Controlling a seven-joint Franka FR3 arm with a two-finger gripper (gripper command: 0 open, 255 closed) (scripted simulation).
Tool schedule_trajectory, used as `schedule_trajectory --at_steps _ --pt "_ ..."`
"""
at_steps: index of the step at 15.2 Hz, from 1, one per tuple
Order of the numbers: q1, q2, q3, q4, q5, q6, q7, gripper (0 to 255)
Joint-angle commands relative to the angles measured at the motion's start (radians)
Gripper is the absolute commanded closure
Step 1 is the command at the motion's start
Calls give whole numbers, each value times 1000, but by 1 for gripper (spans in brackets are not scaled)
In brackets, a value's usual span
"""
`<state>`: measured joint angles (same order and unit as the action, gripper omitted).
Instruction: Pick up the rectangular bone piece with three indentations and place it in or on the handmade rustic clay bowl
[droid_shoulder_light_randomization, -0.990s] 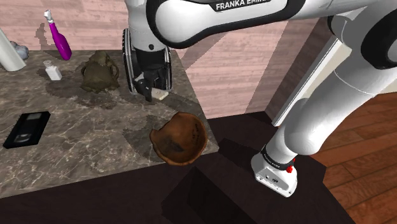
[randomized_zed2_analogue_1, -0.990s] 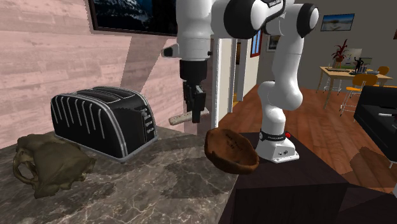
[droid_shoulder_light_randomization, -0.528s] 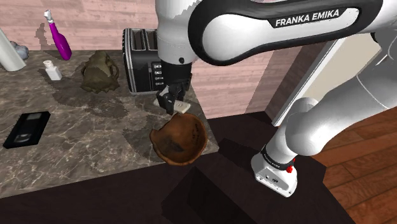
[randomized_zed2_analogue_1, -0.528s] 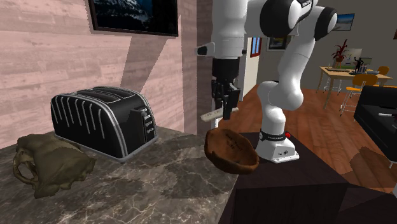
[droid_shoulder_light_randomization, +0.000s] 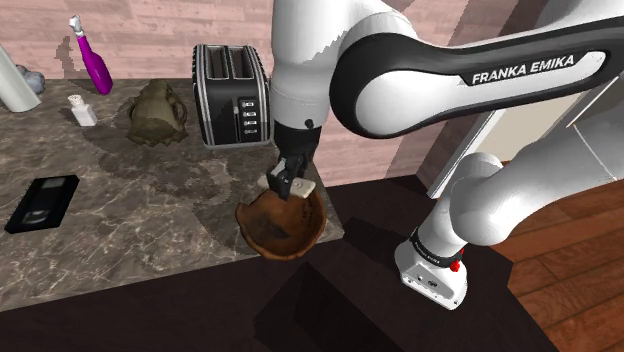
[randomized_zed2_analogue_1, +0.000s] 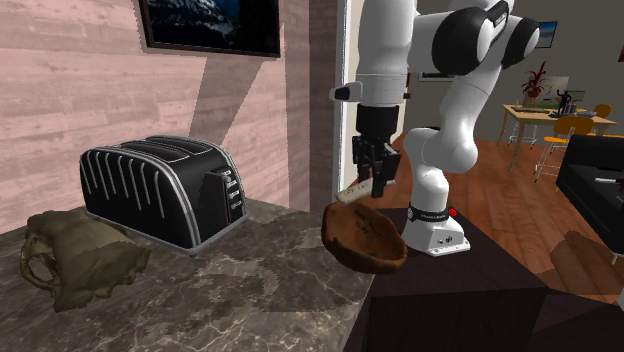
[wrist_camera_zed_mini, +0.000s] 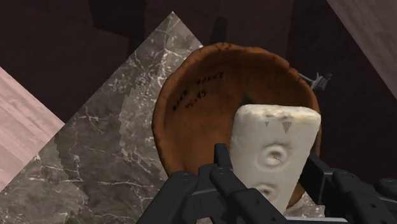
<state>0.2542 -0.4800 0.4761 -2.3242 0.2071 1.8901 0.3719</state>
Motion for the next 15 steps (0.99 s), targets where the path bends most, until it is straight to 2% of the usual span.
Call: schedule_trajectory --at_steps 1,9,15 --pt "2 0 4 -25 4 26 0 255" --pt "3 29 27 -107 10 136 3 255" --pt "3 29 27 -107 10 136 3 255"
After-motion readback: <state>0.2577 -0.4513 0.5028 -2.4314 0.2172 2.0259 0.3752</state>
